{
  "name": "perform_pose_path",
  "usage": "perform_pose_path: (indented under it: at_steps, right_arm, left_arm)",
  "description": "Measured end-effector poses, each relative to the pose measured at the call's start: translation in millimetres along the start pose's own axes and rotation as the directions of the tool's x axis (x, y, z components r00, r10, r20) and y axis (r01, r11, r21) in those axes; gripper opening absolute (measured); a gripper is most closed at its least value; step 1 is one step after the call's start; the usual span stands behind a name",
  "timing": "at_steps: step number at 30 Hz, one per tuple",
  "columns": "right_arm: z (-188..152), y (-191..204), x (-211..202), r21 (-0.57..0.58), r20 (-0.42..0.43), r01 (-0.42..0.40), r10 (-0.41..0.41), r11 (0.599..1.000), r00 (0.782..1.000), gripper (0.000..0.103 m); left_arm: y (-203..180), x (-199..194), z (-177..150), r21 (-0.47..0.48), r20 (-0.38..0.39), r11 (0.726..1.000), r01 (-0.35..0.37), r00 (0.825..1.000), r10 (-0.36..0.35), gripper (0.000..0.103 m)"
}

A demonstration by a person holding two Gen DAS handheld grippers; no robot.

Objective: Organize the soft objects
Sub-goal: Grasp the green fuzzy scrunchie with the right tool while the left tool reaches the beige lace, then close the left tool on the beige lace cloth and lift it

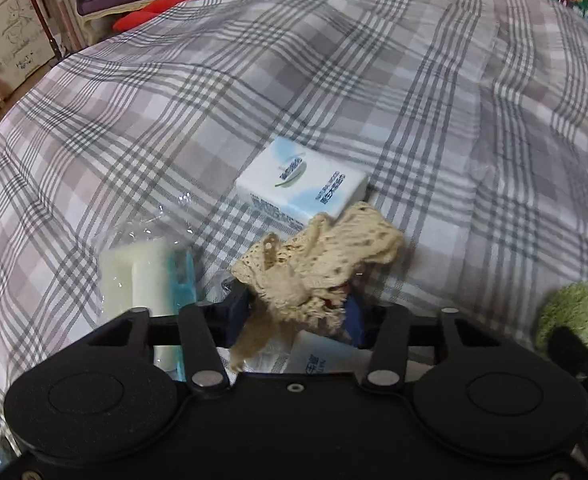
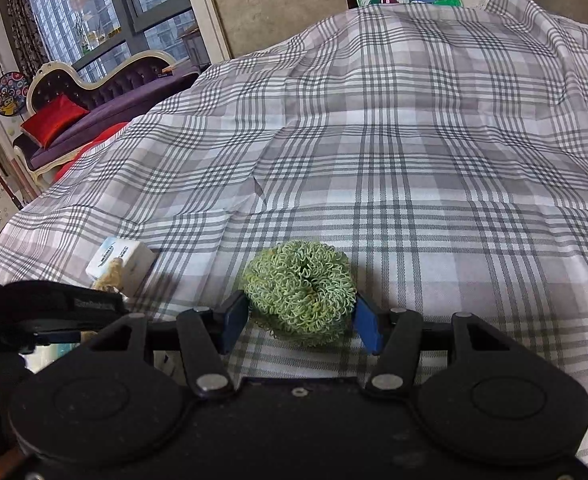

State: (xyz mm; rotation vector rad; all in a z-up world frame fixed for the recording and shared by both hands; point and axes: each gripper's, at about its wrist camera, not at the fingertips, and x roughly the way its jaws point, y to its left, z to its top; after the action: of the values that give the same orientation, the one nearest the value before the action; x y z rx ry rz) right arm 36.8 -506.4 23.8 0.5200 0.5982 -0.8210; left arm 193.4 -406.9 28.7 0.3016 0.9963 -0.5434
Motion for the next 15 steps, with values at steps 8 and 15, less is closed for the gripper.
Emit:
perform_pose_path:
  at_steps: [8,15]
  right_arm:
    - [1,-1,2,0.008,0.008,0.008,-0.008,1.0,1.0,0.056]
    - [0,1,2,-0.005,0.007,0.012,-0.012,1.0,1.0,0.056]
  left_arm:
    - [11,-36,6,-0.053,0.059,0.997,0.063,0.997,-0.059,0.032]
    - [17,-43,3,-0.05,0.054,0.996,0.069,0.996,-0.066,0.032]
